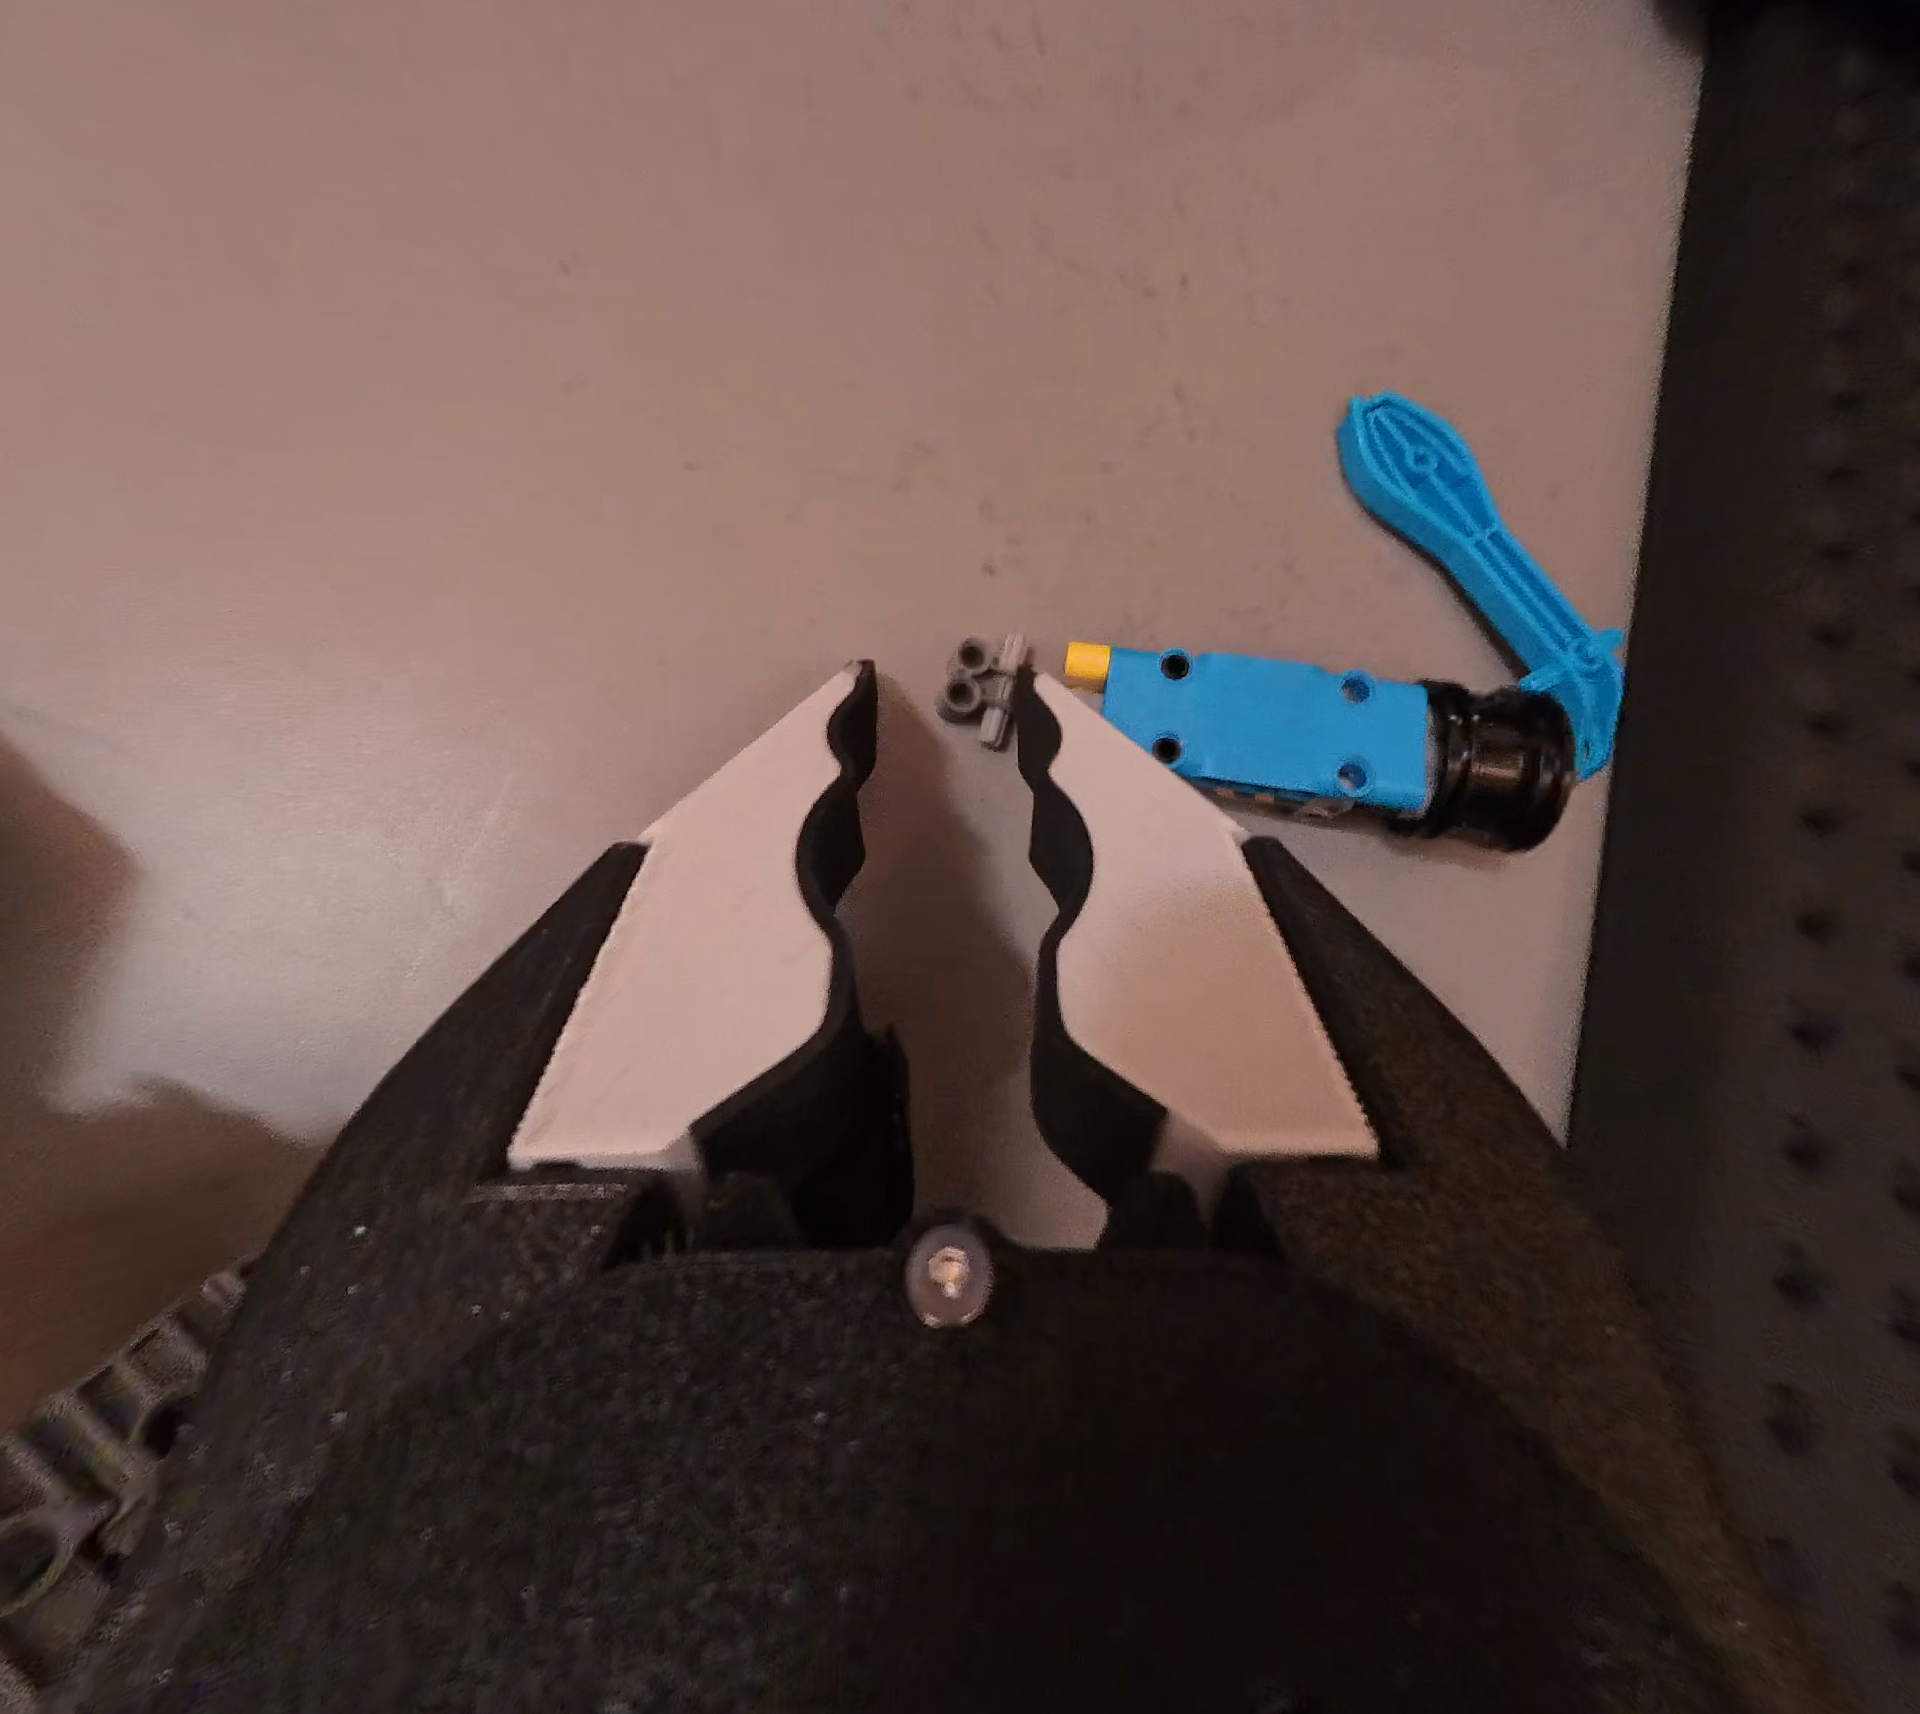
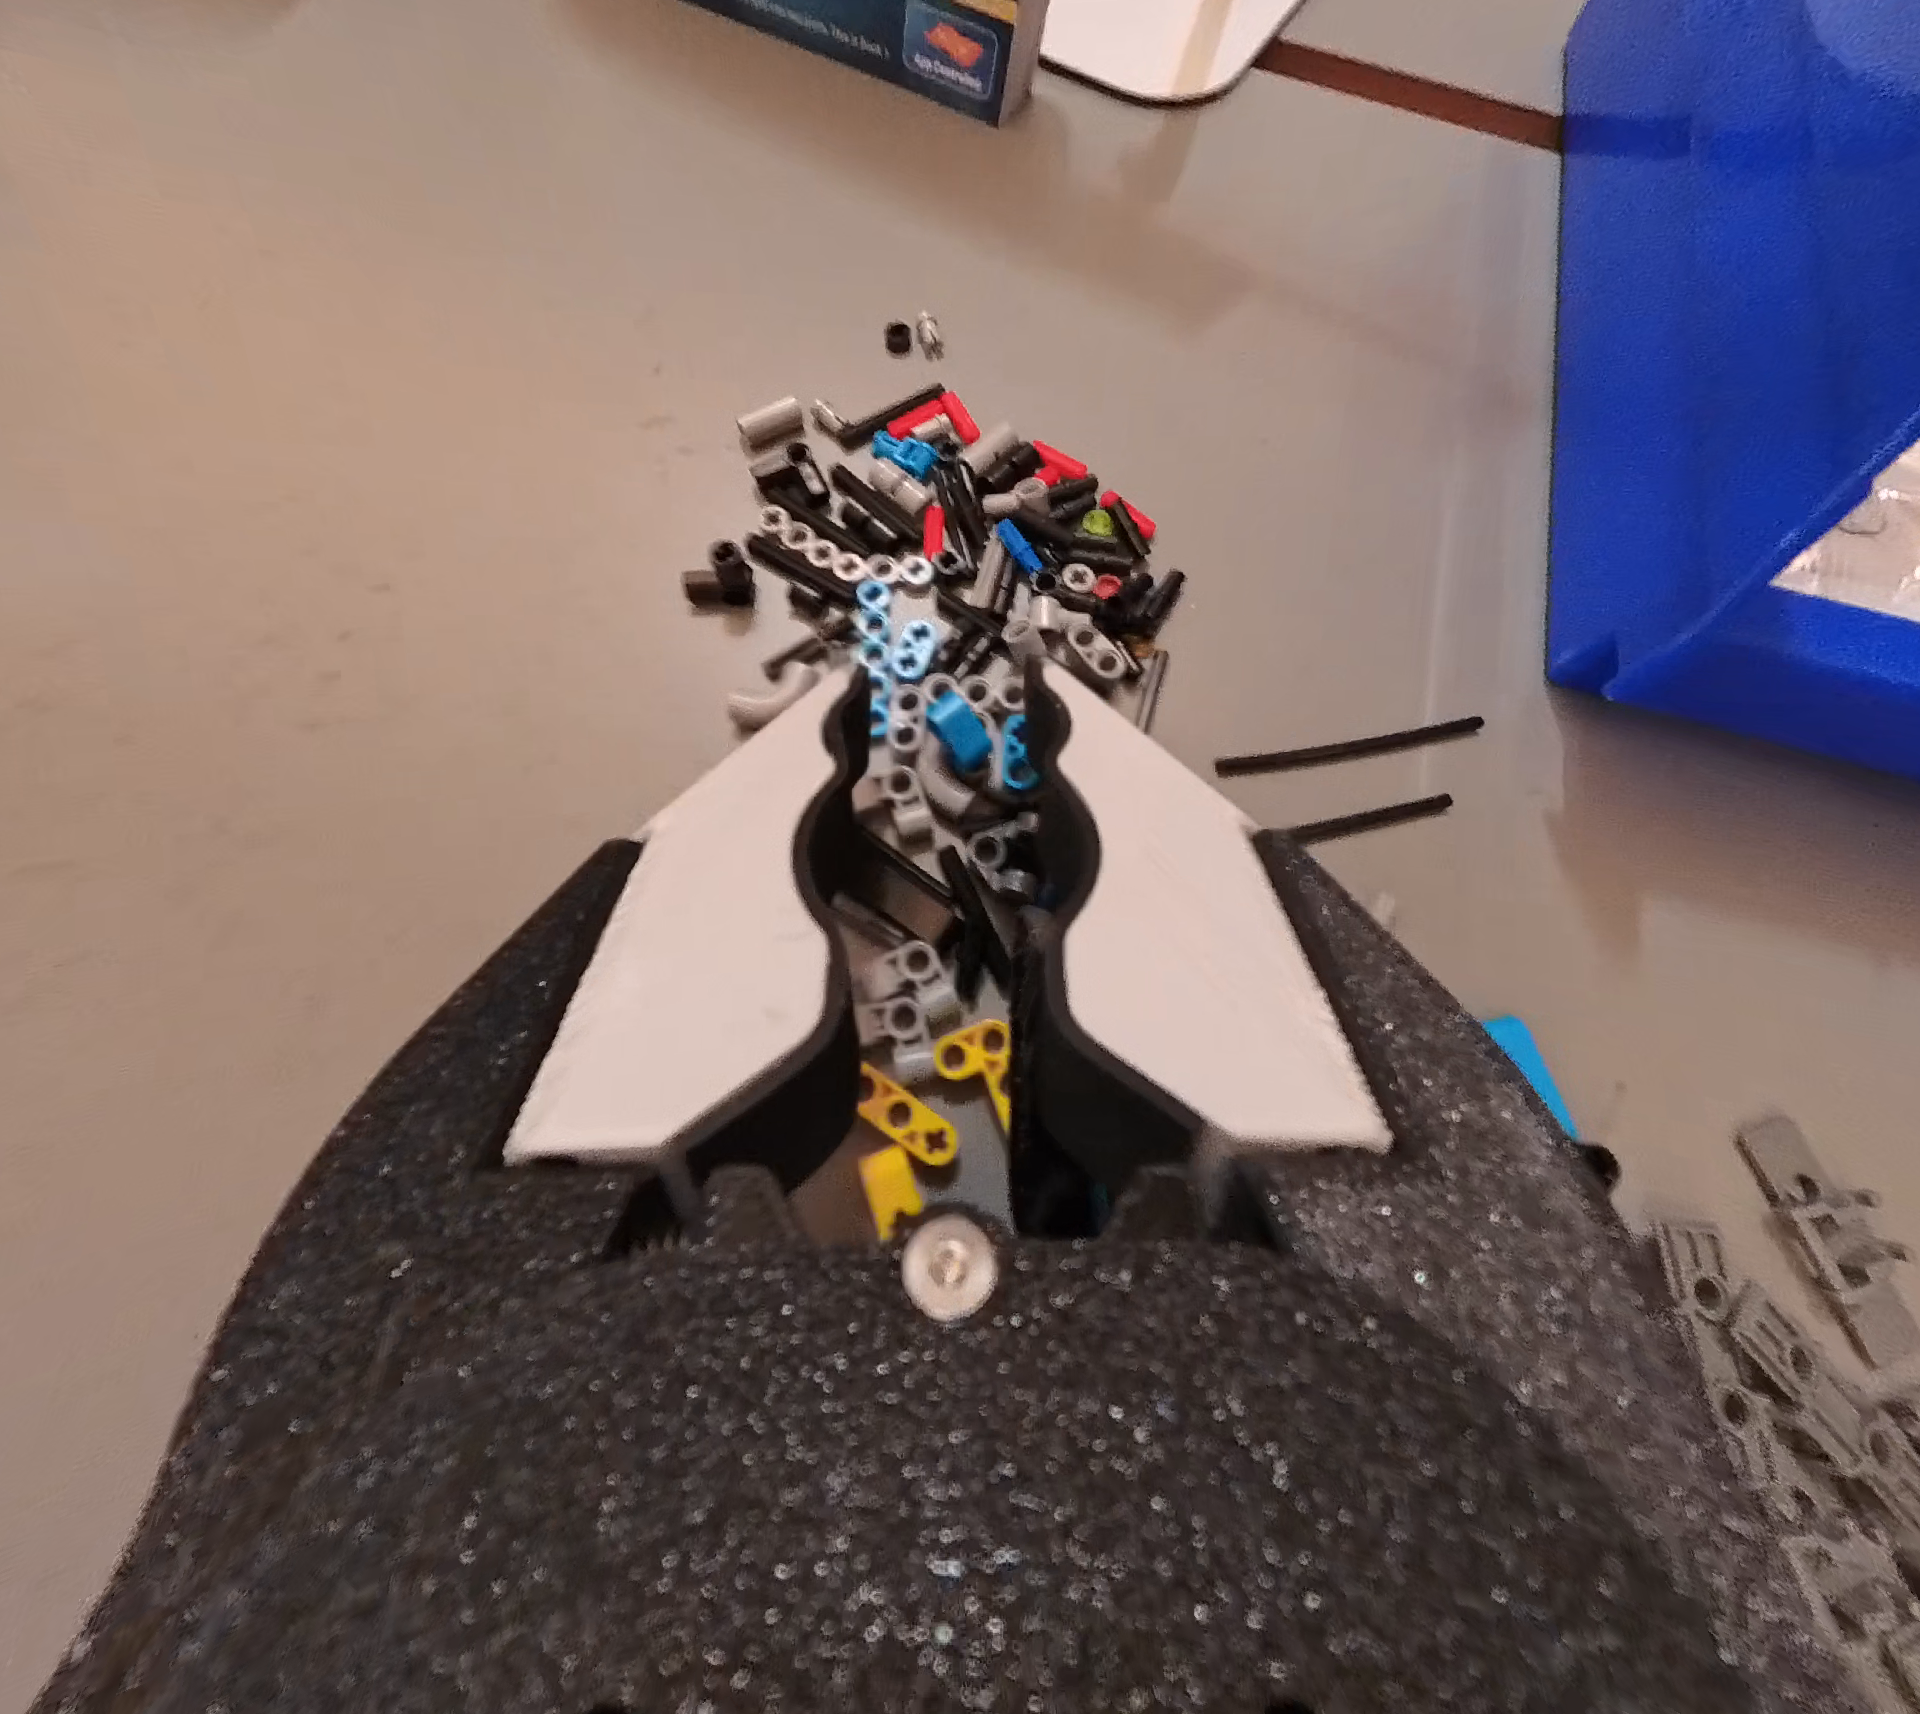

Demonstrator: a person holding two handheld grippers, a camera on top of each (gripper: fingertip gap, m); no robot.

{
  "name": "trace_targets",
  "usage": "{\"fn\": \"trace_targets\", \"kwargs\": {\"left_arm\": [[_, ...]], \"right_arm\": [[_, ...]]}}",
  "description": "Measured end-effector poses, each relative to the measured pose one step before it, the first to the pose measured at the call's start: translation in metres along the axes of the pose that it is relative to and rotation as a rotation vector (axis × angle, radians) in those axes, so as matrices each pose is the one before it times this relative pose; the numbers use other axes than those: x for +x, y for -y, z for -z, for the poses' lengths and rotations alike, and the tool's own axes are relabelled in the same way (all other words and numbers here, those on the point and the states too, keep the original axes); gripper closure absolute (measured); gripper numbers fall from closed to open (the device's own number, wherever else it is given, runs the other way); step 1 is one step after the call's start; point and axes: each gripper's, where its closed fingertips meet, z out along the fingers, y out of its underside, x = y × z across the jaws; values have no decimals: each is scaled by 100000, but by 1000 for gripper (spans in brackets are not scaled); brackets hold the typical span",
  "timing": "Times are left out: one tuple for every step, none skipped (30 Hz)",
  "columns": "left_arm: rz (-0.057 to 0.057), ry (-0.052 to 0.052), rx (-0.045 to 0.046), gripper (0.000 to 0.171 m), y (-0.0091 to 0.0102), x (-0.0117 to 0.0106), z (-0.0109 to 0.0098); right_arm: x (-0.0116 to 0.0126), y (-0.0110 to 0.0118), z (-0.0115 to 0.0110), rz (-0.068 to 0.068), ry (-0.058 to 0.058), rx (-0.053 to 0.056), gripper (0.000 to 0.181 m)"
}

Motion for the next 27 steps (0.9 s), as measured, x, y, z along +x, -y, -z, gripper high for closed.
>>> {"fn": "trace_targets", "kwargs": {"left_arm": [[-851, -186, -161, 146, 35, 148, -78], [-502, -63, -207, 146, 43, 93, -90], [-83, -75, 188, 146, 80, 95, -76], [-136, -668, 103, 146, 58, 226, -131], [-357, -1140, 13, 146, 47, 349, -143], [-407, -1322, -4, 147, 62, 381, -136], [-321, -1292, -136, 153, 37, 326, -63], [-310, 306, -475, 158, -28, 10, 93], [-343, 3111, -420, 158, -60, -490, 256], [-535, 3313, 160, 158, -28, -540, 326], [-883, 1128, 913, 155, 43, -239, 341], [-602, 225, 1412, 153, 145, -125, 294], [-720, -141, 958, 153, 77, -89, 202], [-861, 13, 80, 152, -50, -137, 121], [-337, 1012, -254, 152, -107, -320, 60], [301, 20, -4, 151, -75, -192, 4], [401, -2153, -70, 149, -58, 177, -84], [-82, -2001, -773, 149, -161, 237, -166], [-732, -796, -1589, 149, -291, 115, -226], [-865, -78, -1917, 149, -374, 61, -240], [-629, 821, -413, 149, -123, -56, -136], [-255, 1163, 620, 151, 68, -127, -29], [237, 665, -177, 153, -30, -87, -53], [285, 691, 187, 155, 25, -126, -35], [328, 312, 165, 159, 19, -109, 3], [257, -295, 85, 160, 15, -13, -1], [-116, -34, 64, 163, 4, -18, -12]], "right_arm": [[-720, 551, 155, 430, 2264, 2696, 153], [-1213, 818, 167, 1125, 3905, 4030, 153], [-1852, 906, 75, 1596, 6469, 4333, 152], [-2526, 780, -166, 1922, 9500, 3441, 152], [-3013, 487, -550, 1391, 11918, 1787, 152], [-3199, 200, -938, 57, 13358, 187, 150], [-3124, -179, -1297, -325, 13731, -2401, 146], [-2631, -541, -1504, 1232, 11782, -5127, 145], [-1700, -549, -1480, 3105, 6622, -5529, 144], [-1129, -225, -1308, 4732, 3318, -3695, 145], [-999, 8, -1068, 6093, 2767, -2593, 145], [-705, 88, -923, 6272, 1594, -2262, 147], [-266, 7, -864, 6037, -193, -2915, 150], [-217, 68, -805, 5348, 289, -2676, 150], [-290, 244, -704, 3920, 1766, -1420, 151], [-92, 242, -657, 2065, 1531, -1234, 154], [404, 32, -610, 974, -831, -2306, 156], [95, -120, -563, 1126, 1060, -2735, 156], [-151, -108, -468, 975, 2222, -2104, 157], [-104, -32, -354, 951, 1311, -1255, 159], [-233, 3, -267, 1286, 1489, -768, 162], [-135, -75, -241, 1484, 594, -1180, 164], [108, 59, -127, 1245, -773, -263, 164], [326, 110, -43, 644, -1690, 195, 165], [252, -45, -47, 1296, -770, -627, 163], [282, 74, 63, 756, -636, 259, 165], [445, 1, 53, 660, -1564, -72, 165]]}}
